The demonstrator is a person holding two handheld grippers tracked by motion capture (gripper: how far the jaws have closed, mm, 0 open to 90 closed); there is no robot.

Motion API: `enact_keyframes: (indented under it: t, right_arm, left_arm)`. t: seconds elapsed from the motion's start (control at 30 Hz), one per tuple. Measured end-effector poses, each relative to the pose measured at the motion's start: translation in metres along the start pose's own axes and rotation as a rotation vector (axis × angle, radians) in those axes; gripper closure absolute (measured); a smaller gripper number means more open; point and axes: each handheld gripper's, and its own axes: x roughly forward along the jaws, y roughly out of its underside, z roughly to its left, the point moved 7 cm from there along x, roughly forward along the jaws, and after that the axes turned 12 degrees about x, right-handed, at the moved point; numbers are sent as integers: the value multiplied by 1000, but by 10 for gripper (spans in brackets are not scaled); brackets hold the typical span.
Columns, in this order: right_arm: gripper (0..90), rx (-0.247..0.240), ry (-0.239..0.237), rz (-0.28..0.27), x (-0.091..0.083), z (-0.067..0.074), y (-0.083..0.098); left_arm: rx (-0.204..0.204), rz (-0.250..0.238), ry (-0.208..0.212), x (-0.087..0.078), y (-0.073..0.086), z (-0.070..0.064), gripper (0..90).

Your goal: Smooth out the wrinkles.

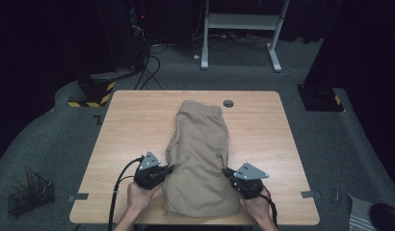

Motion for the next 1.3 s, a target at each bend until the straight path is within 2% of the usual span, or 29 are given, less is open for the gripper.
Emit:
enact_keyframes:
  t: [0.07,0.13,0.2,0.27,0.33,0.37,0.4,0.43,0.47,0.5,0.53,0.57,0.63,0.73,0.8,0.87,0.93,1.0,1.07,1.13,1.23,1.3]
  right_arm:
    - [874,-6,-11,-42,-14,7,-5]
    - [874,-43,-8,-95,-34,19,-14]
    - [874,-70,-6,-153,-57,30,-28]
    - [873,-75,-1,-214,-76,35,-47]
    - [873,-46,4,-246,-81,28,-66]
    - [873,-27,17,-243,-76,20,-74]
    - [873,2,25,-233,-66,9,-81]
    - [873,2,25,-233,-66,9,-81]
    - [873,97,40,-180,-32,-21,-85]
    - [873,97,40,-180,-32,-21,-85]
    - [872,179,63,-113,1,-47,-79]
    - [872,201,75,-89,12,-55,-75]
    - [870,239,105,-37,39,-72,-62]
    - [869,309,138,23,69,-94,-42]
    - [866,338,153,59,83,-101,-32]
    - [859,336,166,81,94,-104,-24]
    - [836,331,177,98,101,-105,-20]
    - [748,342,187,99,100,-106,-20]
    - [623,367,189,92,93,-108,-22]
    - [548,366,198,64,80,-108,-23]
    - [483,337,233,38,63,-105,-25]
    - [470,318,254,12,53,-103,-27]
  left_arm:
    - [17,-36,16,-17,-9,-10,876]
    - [32,-80,35,-38,-22,-20,876]
    - [29,-131,54,-59,-39,-28,876]
    - [38,-170,53,-71,-60,-25,876]
    - [18,-184,42,-64,-78,-8,876]
    - [-10,-175,44,-52,-85,6,875]
    - [-62,-164,66,-37,-89,20,875]
    - [-62,-164,66,-37,-89,20,875]
    - [-93,-128,55,-15,-90,38,874]
    - [-110,-95,44,3,-89,49,874]
    - [-147,-27,34,33,-84,67,872]
    - [-151,8,16,48,-80,74,871]
    - [-165,58,11,76,-69,87,867]
    - [-176,85,-8,105,-58,101,856]
    - [-194,96,-17,117,-53,107,843]
    - [-190,100,-38,125,-51,112,822]
    - [-189,114,-54,129,-50,114,762]
    - [-190,115,-79,123,-53,114,637]
    - [-185,81,-96,109,-58,112,483]
    - [-162,37,-100,91,-64,105,400]
    - [-128,18,-72,73,-66,87,323]
    - [-99,10,-49,69,-64,75,302]
